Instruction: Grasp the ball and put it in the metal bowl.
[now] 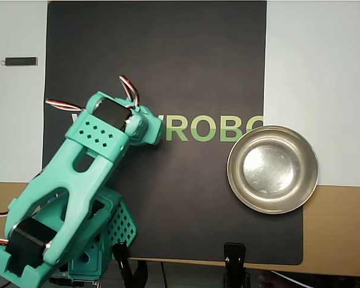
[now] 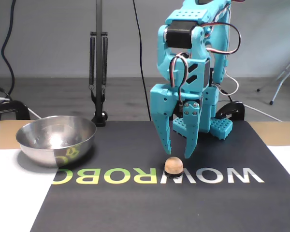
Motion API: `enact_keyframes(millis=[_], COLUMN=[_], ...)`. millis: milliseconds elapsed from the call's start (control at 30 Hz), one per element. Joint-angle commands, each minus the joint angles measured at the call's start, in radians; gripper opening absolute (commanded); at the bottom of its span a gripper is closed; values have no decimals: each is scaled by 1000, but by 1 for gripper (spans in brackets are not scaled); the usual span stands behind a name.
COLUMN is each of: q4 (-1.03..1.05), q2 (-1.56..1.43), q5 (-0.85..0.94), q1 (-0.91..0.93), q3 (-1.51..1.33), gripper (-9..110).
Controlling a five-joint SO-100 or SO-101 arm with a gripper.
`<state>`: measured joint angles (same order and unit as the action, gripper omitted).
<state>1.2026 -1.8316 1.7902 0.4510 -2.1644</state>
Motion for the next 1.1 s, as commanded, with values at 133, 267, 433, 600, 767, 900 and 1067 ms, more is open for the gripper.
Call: enact_keyframes(millis=[133,267,433,600,767,900,1067], q4=[5,5,5,3,3,5,6], q2=[-2,-2,3,60,114,121,123], q5=[6,6,8,8,8,8,8], q1=[-5,-5,-6,-3,2,2,2], q3=[41,41,43,89,132,124,117], gripper=[49,49,49,49,49,49,49])
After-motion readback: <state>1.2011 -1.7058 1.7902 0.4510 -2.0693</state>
